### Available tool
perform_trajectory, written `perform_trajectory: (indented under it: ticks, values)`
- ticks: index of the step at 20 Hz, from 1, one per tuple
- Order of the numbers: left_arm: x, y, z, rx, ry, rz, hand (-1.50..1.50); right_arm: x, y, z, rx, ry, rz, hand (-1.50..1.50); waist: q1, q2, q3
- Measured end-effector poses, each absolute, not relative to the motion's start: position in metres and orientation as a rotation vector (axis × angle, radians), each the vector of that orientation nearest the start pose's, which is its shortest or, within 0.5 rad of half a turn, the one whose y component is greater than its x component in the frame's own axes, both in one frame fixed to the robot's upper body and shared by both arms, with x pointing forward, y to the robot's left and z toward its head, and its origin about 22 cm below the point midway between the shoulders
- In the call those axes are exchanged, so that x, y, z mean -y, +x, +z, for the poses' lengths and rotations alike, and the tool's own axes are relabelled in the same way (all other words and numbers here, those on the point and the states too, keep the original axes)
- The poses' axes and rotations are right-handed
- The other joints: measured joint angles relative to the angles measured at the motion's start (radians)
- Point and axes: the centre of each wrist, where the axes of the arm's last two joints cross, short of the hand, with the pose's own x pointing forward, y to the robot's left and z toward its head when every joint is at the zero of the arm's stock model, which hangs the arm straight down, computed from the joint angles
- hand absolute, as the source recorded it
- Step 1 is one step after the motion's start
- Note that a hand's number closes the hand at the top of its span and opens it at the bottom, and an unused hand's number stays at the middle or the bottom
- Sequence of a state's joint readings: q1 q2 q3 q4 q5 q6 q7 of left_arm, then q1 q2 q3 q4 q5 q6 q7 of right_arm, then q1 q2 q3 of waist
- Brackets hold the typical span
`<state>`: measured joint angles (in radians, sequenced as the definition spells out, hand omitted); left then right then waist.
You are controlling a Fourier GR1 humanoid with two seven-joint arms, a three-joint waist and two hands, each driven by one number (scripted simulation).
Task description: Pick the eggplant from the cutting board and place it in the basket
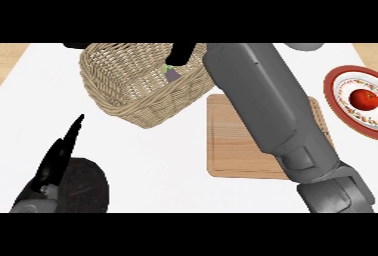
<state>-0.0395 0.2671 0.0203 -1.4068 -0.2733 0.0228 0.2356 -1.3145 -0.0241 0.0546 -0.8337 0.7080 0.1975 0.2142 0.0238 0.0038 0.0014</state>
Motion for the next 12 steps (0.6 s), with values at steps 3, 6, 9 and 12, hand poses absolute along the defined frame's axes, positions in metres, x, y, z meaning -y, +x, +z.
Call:
perform_trajectory:
  ticks: [3, 6, 9, 12]
  values:
    - [-0.309, 0.248, -0.008, 1.183, 0.476, -0.326, 0.0, 0.027, 0.422, 0.247, 1.79, -0.523, 1.094, -1.5, 0.003, 0.001, 0.0]
    - [-0.304, 0.249, -0.009, 1.182, 0.475, -0.329, 0.0, 0.028, 0.425, 0.246, 1.819, -0.5, 0.97, -1.5, 0.005, 0.001, -0.001]
    - [-0.307, 0.249, -0.008, 1.174, 0.477, -0.323, 0.0, 0.033, 0.429, 0.251, 1.821, -0.484, 0.831, -1.5, 0.0, 0.0, 0.0]
    - [-0.305, 0.248, -0.008, 1.167, 0.48, -0.32, 0.0, 0.055, 0.439, 0.254, 1.787, -0.481, 0.701, -1.5, -0.004, 0.0, -0.001]
